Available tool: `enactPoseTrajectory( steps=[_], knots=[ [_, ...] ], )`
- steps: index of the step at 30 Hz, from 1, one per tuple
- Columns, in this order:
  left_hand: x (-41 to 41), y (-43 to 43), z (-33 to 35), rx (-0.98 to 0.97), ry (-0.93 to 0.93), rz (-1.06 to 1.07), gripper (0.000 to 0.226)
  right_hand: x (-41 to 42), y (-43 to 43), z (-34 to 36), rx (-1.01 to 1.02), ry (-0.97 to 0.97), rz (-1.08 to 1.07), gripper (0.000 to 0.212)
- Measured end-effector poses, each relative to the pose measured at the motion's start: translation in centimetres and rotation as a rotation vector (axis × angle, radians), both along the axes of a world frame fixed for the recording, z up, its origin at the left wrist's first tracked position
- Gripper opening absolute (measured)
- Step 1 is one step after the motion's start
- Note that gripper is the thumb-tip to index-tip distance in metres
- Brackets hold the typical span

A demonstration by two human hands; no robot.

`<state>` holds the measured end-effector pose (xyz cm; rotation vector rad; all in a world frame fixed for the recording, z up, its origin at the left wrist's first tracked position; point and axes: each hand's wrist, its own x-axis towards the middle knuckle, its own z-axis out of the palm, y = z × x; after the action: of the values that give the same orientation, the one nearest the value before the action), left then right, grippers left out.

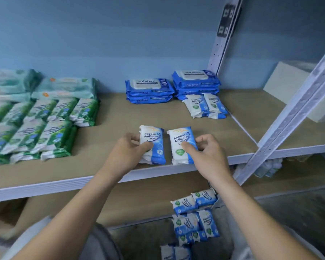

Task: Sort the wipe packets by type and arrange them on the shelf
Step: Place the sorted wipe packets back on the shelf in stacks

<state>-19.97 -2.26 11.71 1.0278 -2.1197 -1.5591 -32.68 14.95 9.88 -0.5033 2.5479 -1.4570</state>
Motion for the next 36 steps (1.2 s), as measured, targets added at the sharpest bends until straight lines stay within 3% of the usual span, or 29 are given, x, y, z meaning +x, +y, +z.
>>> enactPoseTrajectory(
  steps=[3,5,10,16,20,24,28,36],
  knots=[
    [-0.1,-1.0,-0.3,-0.136,-0.095,0.017,0.026,-0.7,0.0,0.4,0.213,0.235,0.037,0.034],
    [0.0,-1.3,-0.4,-0.182,-0.081,0.042,0.027,-1.0,0.5,0.7,0.237,0.323,0.04,0.035],
    [0.4,-1.0,-0.9,-0.106,0.018,0.02,0.047,0.2,0.8,1.1,0.133,0.156,0.153,0.035],
    [0.0,0.7,-0.8,-0.145,0.108,-0.02,0.036,1.7,-0.6,0.6,0.118,0.246,0.188,0.038],
    [0.6,0.1,-0.4,-0.124,0.108,-0.135,0.046,1.2,0.4,0.8,0.154,0.275,0.272,0.042],
    [2.3,-0.5,-0.6,-0.401,0.144,-0.246,0.055,1.2,1.5,0.4,0.176,0.436,0.383,0.041],
    [2.6,-1.1,-1.7,-0.644,0.089,-0.347,0.039,1.0,1.2,-1.0,0.201,0.586,0.382,0.029],
    [-0.3,-1.5,-3.2,-0.657,0.167,-0.258,0.031,-1.4,-0.4,-1.9,0.158,0.671,0.355,0.025]
  ],
)
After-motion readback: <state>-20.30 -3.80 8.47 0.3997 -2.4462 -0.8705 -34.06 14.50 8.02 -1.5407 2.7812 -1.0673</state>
